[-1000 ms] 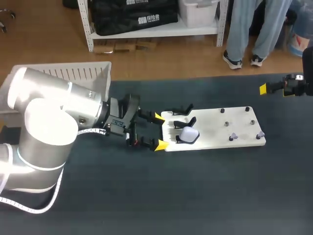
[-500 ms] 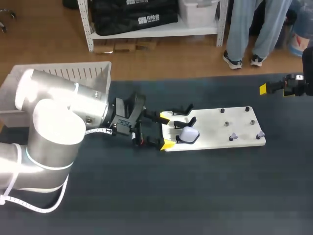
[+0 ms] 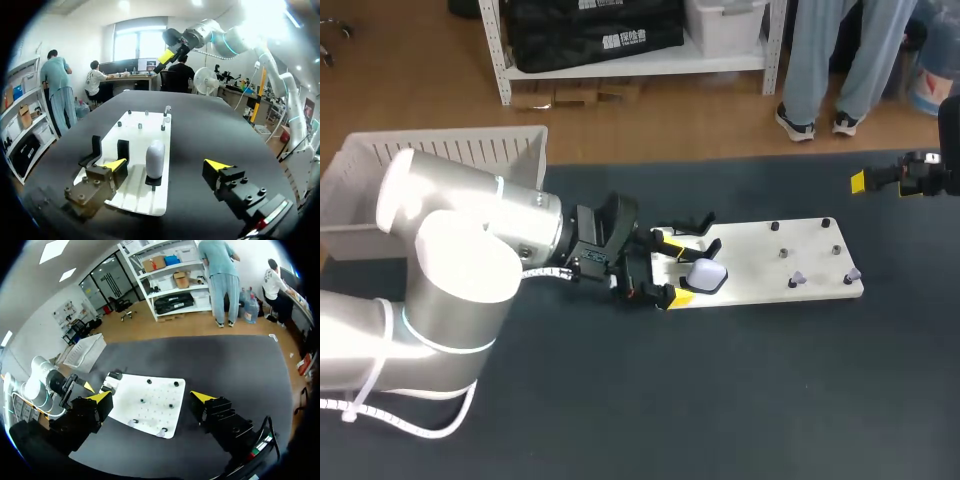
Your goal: Pick up each earbud case from the left stands, insert the matching earbuds, close the lid, and place the case in the box.
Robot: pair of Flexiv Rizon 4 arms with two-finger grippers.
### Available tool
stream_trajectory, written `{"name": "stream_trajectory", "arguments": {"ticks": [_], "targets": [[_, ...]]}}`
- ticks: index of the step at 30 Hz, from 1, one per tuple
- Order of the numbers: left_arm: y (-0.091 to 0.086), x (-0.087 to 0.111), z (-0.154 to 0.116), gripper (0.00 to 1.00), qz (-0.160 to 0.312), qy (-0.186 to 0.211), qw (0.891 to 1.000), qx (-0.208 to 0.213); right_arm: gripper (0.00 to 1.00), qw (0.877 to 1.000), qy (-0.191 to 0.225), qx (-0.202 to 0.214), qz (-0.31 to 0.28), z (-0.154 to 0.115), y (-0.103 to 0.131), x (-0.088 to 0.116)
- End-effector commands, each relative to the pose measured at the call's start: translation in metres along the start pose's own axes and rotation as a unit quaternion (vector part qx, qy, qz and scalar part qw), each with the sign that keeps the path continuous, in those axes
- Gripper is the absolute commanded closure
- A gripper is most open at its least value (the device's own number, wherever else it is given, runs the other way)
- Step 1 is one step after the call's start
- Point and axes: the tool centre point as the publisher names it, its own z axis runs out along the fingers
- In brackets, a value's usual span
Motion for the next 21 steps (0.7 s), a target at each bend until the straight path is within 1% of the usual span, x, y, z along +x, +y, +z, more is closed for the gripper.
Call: {"name": "stream_trajectory", "arguments": {"ticks": [1,10,14,21], "targets": [[0.001,0.001,0.011,0.0,0.005,0.0,1.0,-0.003,0.0,1.0,0.0,0.0,0.0,0.0,0.0,0.0],[-0.001,0.001,0.02,0.0,0.012,0.001,1.0,-0.009,0.0,1.0,0.0,0.0,0.0,0.0,0.0,0.0],[0.001,0.002,0.022,0.0,0.017,0.005,1.0,-0.02,0.0,1.0,0.0,0.0,0.0,0.0,0.0,0.0],[0.004,0.005,0.025,0.0,0.018,0.006,1.0,-0.023,0.0,1.0,0.0,0.0,0.0,0.0,0.0,0.0]]}}
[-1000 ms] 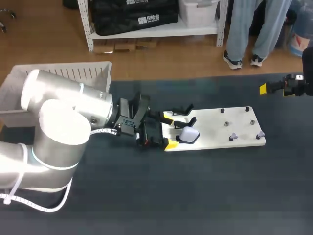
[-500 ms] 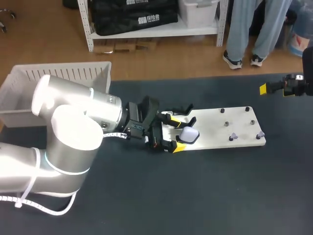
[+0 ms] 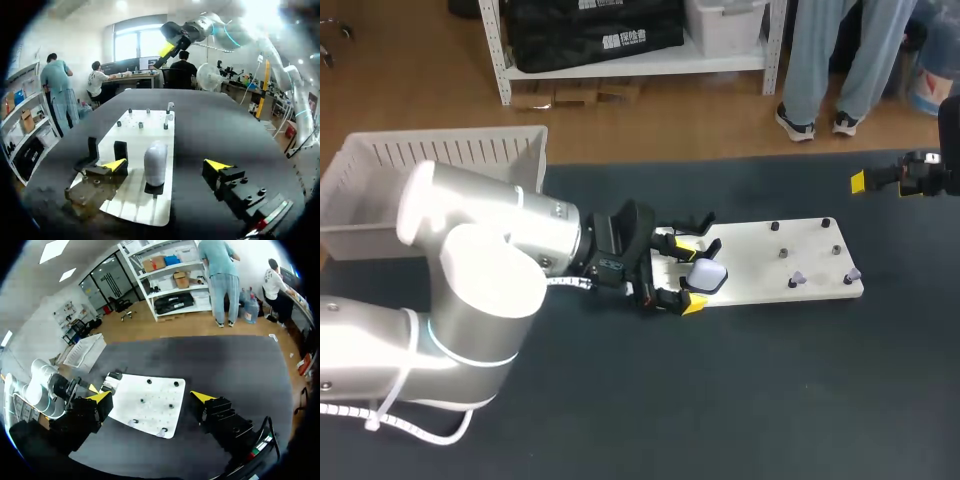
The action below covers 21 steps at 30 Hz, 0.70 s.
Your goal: Pick up each earbud case from the left stands, insert the matching earbuds, close the lid, and place the case in the box.
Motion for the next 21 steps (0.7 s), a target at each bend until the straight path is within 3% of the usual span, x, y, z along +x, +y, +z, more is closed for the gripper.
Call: {"name": "stream_trajectory", "arguments": {"ticks": [1,12,21], "targets": [[0.001,0.0021,0.0044,0.0,0.001,-0.003,1.0,-0.002,0.0,1.0,0.0,0.0,0.0,0.0,0.0,0.0],[0.0052,0.0051,0.0063,0.0,0.0,-0.002,1.0,-0.005,0.0,1.0,0.0,0.0,0.0,0.0,0.0,0.0],[0.0062,0.007,0.0073,0.18,-0.003,-0.003,1.0,-0.009,0.0,1.0,0.0,0.0,0.0,0.0,0.0,0.0]]}}
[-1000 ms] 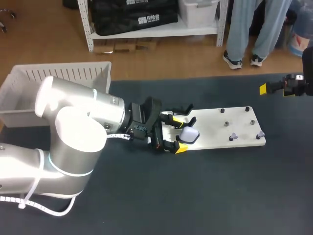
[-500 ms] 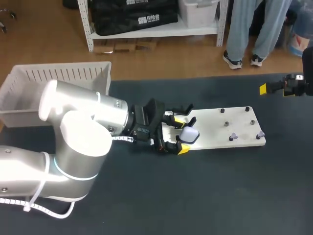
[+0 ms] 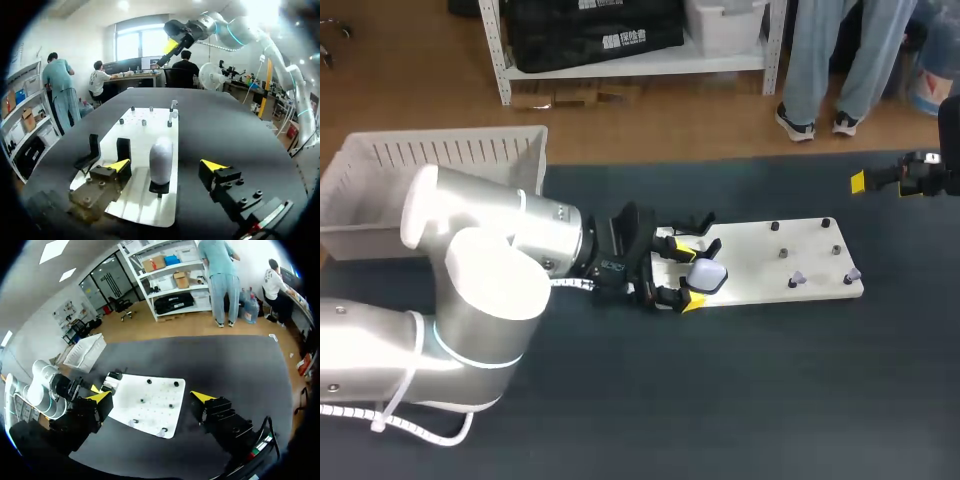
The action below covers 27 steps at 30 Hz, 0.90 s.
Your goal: Pick up each earbud case from the left stands, insert the matching earbuds, close the lid, and place the case in the box.
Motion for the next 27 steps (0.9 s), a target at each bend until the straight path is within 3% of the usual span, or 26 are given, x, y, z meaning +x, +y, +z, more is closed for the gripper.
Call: {"name": "stream_trajectory", "arguments": {"ticks": [1,6,10,12,27], "targets": [[-0.0005,0.0016,0.0031,0.2,0.0,-0.003,1.0,-0.002,0.0,1.0,0.0,0.0,0.0,0.0,0.0,0.0],[-0.0009,0.0023,0.0047,0.21,0.001,-0.004,1.0,-0.002,0.0,1.0,0.0,0.0,0.0,0.0,0.0,0.0],[-0.0006,0.0033,0.0069,0.35,-0.001,-0.005,1.0,0.0,0.0,1.0,0.0,0.0,0.0,0.0,0.0,0.0],[-0.0002,0.0038,0.0075,0.49,-0.003,-0.007,1.0,0.001,0.0,1.0,0.0,0.0,0.0,0.0,0.0,0.0],[0.0008,0.0001,0.0129,0.51,-0.001,-0.01,1.0,0.009,0.0,1.0,0.0,0.0,0.0,0.0,0.0,0.0]]}}
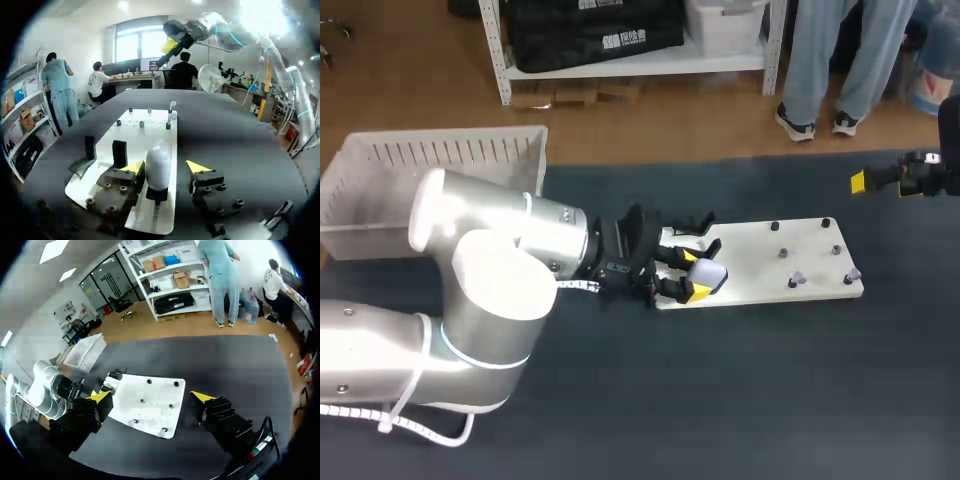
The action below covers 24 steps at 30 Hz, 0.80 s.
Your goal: Pick up each earbud case from the left stands, insert the matching earbuds, close the lid, and place the case in the box.
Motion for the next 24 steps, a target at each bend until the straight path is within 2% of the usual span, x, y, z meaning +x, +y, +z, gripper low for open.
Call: {"name": "stream_trajectory", "arguments": {"ticks": [1,19,24], "targets": [[0.003,0.0018,0.0038,0.51,0.0,-0.002,1.0,0.003,0.0,1.0,0.0,0.0,0.0,0.0,0.0,0.0],[0.0047,0.0055,0.0042,0.67,-0.009,-0.006,1.0,0.005,0.0,1.0,0.0,0.0,0.0,0.0,0.0,0.0],[0.0043,0.0066,0.0053,0.84,-0.01,-0.007,1.0,0.008,0.0,1.0,0.0,0.0,0.0,0.0,0.0,0.0]]}}
